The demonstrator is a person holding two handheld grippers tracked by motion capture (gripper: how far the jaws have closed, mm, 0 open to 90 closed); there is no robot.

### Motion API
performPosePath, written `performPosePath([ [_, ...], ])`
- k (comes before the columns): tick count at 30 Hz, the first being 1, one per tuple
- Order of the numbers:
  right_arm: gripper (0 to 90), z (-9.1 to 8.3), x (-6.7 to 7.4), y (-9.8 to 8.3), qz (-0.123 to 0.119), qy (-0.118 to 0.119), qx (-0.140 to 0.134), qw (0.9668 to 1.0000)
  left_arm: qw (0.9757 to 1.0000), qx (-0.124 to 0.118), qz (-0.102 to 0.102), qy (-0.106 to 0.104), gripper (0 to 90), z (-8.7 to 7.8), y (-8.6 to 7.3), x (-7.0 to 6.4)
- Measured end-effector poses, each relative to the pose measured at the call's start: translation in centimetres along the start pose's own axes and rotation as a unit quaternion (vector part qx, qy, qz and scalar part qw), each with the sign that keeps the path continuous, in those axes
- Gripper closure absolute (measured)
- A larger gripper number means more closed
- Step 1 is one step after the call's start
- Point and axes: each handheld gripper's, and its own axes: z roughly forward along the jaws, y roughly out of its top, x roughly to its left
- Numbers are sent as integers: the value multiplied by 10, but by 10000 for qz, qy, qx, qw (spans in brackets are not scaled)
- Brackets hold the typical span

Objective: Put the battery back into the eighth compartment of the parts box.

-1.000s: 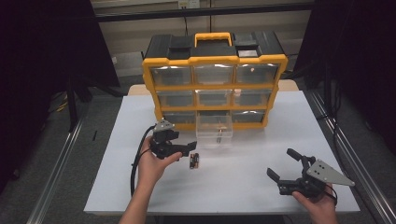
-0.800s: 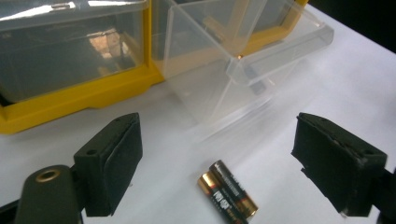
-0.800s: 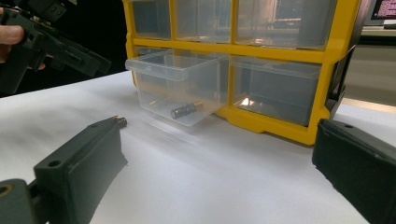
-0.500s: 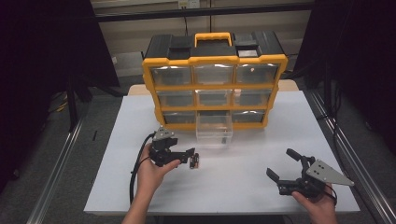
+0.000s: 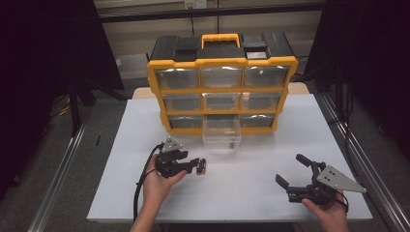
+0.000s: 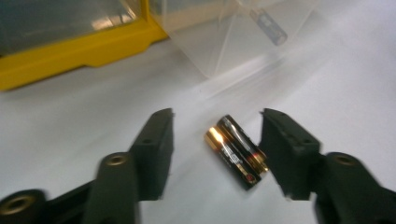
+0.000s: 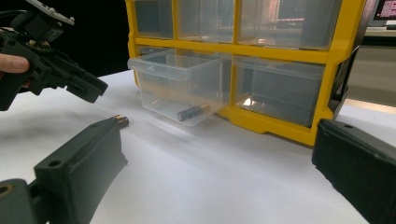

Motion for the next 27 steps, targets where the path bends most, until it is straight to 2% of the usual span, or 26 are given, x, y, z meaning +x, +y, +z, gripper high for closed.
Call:
performPosePath([
  [2,14,0,0,0,-2,3,-1,10000,10000,15,-14,-52,499,4,-2,0],
  [6,13,0,0,0,-19,19,24,10000,9999,125,-31,3,526,10,-5,-2],
  [8,14,1,1,0,-33,22,-1,10000,9997,218,60,20,539,12,-5,-1],
  [9,14,1,1,0,-26,33,-1,10000,9998,190,-1,25,543,14,-6,-3],
  [10,14,1,1,0,-27,40,0,10000,9997,219,45,63,550,14,-6,-3],
  [13,14,1,0,0,-20,28,15,10000,9997,243,4,56,566,17,-8,-4],
  [14,14,1,0,0,-35,34,15,10000,9995,294,58,52,576,17,-7,-4],
  [17,14,1,0,0,-23,12,3,10000,9997,255,-41,-6,591,19,-8,-6],
  [21,15,1,0,0,-37,23,-3,10000,9995,302,-1,-31,611,22,-10,-7],
  [23,15,1,0,0,-43,33,6,10000,9995,329,34,-4,616,23,-10,-8],
  [27,15,1,0,1,-6,16,-18,10000,9993,369,-29,40,648,23,-12,-9],
])
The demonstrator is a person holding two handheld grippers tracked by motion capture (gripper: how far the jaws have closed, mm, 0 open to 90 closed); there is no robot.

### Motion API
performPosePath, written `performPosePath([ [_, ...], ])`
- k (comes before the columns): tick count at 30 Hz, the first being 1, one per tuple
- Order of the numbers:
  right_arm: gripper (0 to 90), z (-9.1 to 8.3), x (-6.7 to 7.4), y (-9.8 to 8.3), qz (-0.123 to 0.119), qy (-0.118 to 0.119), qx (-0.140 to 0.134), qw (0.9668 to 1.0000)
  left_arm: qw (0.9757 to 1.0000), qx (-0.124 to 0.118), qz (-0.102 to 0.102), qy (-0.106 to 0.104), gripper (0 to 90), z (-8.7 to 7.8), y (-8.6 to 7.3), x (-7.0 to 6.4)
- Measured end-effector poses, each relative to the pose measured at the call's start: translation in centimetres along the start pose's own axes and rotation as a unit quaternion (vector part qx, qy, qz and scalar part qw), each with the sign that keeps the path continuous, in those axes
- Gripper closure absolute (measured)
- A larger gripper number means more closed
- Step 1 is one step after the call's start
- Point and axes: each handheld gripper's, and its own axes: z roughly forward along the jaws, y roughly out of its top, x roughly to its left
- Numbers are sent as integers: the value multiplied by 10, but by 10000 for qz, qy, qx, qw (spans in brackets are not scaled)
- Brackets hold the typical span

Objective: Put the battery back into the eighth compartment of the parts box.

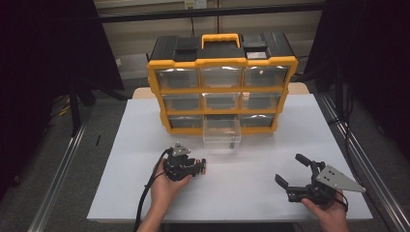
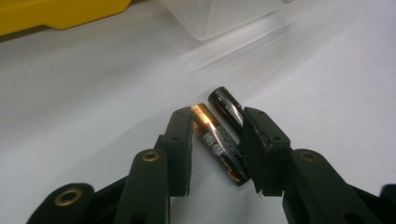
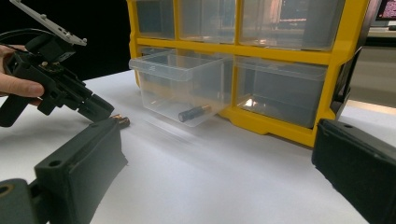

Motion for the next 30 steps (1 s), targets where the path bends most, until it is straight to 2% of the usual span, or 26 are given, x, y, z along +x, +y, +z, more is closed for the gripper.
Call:
performPosePath([
  [3,15,0,0,0,0,10,-2,10000,9998,142,23,150,702,-1,-2,1],
  [4,15,-1,0,0,-29,27,0,10000,9995,263,-9,201,725,-2,-3,2],
  [6,15,-1,0,0,-18,26,0,10000,9996,224,-41,188,748,-2,-6,1],
  [7,15,-1,0,0,-9,34,14,10000,9996,181,16,203,751,-1,-6,2],
  [9,15,-1,0,0,-22,42,7,10000,9995,194,-130,209,761,-1,-6,2],
  [18,15,0,1,0,-71,42,15,10000,9993,274,-261,78,773,-2,-5,7],
  [29,15,-1,0,1,-53,35,-20,10000,9984,173,-539,89,775,-6,-2,9],
  [30,15,-1,0,1,-53,32,-22,10000,9979,144,-636,65,775,-8,0,10],
])
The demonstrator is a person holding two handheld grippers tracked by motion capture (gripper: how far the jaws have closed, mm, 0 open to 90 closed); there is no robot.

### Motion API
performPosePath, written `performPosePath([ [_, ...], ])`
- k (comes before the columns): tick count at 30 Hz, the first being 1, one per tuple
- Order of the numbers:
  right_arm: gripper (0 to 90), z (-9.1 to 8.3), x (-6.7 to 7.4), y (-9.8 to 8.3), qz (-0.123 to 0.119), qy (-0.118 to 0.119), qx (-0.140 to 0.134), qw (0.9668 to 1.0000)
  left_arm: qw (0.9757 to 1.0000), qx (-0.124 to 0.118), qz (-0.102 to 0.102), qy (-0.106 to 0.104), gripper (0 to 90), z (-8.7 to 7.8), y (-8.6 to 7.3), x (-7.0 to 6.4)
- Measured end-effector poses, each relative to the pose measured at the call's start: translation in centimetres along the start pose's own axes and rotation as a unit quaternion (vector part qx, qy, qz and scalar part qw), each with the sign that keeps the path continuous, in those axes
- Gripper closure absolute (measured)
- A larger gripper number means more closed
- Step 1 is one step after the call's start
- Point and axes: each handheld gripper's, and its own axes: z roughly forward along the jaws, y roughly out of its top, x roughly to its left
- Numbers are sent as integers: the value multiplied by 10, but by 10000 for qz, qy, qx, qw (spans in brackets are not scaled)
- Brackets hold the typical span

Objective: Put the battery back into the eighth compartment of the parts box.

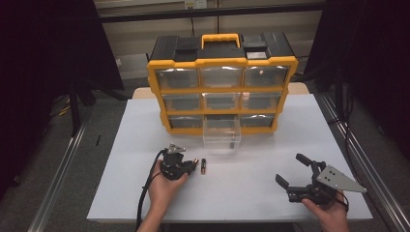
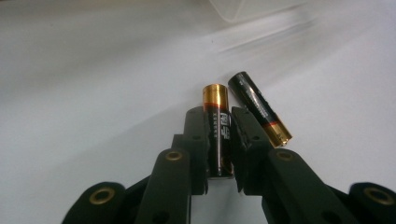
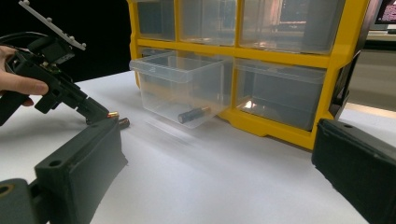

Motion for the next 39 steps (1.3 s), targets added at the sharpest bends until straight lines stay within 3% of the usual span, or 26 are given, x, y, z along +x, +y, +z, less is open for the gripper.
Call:
performPosePath([
  [16,15,0,0,0,-15,-18,10,10000,9993,-235,-141,-239,775,-26,29,3],
  [26,15,-1,0,0,-16,-12,11,10000,9993,-172,-1,-325,775,-40,55,-3],
  [33,16,-1,0,0,-16,-18,13,10000,9990,-226,-62,-378,775,-45,68,-5],
  [39,15,-1,0,0,-17,-19,11,10000,9991,-208,4,-366,775,-51,78,-6],
])
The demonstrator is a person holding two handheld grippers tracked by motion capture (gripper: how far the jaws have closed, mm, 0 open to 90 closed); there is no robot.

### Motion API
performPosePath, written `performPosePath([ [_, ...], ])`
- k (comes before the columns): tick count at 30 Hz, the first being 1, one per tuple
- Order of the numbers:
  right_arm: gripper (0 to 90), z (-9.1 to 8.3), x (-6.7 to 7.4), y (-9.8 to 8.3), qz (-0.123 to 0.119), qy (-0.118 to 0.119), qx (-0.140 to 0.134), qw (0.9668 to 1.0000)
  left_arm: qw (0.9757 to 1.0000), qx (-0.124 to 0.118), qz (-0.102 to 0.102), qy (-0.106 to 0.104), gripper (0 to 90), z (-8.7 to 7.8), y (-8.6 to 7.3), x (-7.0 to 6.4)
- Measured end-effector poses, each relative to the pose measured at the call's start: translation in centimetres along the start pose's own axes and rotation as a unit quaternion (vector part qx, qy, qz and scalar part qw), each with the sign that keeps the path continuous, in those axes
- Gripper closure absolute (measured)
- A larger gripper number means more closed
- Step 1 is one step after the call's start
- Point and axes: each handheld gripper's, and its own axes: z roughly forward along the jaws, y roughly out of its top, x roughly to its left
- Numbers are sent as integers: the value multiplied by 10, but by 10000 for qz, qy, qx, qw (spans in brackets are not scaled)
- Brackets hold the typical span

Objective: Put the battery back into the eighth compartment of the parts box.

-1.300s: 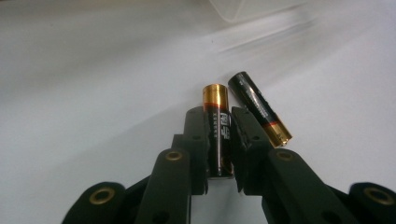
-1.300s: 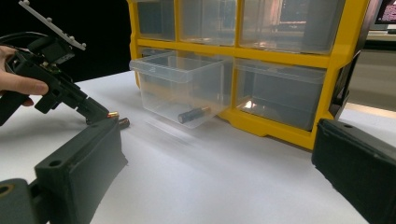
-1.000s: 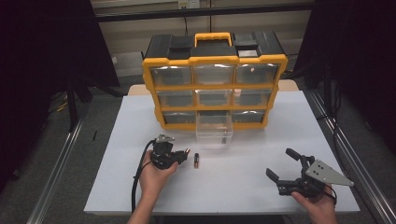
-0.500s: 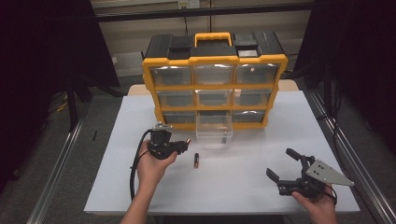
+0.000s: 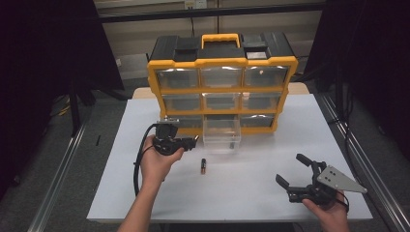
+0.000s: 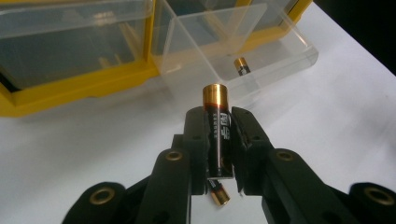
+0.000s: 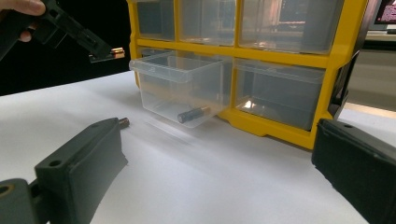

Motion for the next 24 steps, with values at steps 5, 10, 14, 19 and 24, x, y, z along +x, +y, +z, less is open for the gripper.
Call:
performPosePath([
  [5,15,0,0,0,-16,12,-5,10000,10000,-12,19,-14,775,1,7,-3],
  [10,15,0,0,0,-4,14,-1,10000,10000,-22,43,-26,775,0,12,-3],
  [14,16,-1,0,0,8,7,-5,10000,9999,-74,-31,-71,774,0,17,-5],
  [19,16,0,1,0,3,25,-1,10000,10000,5,42,-63,775,1,24,-6],
  [24,15,-1,0,0,7,34,-9,10000,10000,-29,32,-63,775,4,31,-9],
])
